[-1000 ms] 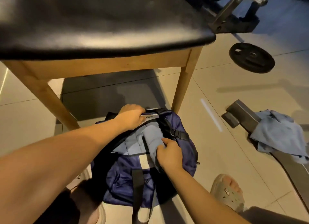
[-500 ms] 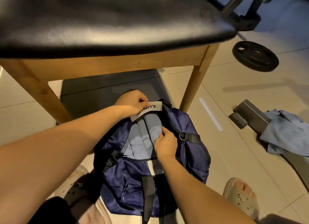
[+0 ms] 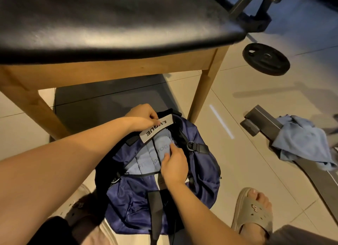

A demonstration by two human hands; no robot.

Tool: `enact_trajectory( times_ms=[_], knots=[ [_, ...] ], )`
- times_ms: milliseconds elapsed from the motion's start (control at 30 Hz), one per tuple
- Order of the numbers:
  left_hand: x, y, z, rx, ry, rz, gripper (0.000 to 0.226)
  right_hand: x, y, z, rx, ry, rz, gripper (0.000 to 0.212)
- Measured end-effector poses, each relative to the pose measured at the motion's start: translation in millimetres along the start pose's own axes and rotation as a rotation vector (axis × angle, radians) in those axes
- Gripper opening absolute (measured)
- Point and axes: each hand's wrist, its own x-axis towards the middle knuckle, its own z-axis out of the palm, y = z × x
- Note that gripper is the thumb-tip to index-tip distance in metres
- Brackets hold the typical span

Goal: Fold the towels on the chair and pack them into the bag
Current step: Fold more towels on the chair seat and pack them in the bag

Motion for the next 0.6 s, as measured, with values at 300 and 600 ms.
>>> enact_trajectory(
  times_ms=[300,600],
  knots=[
    [-14.6,2.5,10.3,0.141,-0.006,-0.008,0.009,5.6,-2.5,-17.5,0.021,-0.124,-0.017,0.049],
    [-37.0,73.1,0.3,0.313,0.098,0.018,0.017,-19.8,-0.7,-137.3,-0.169,-0.302,-0.132,0.03]
  ],
)
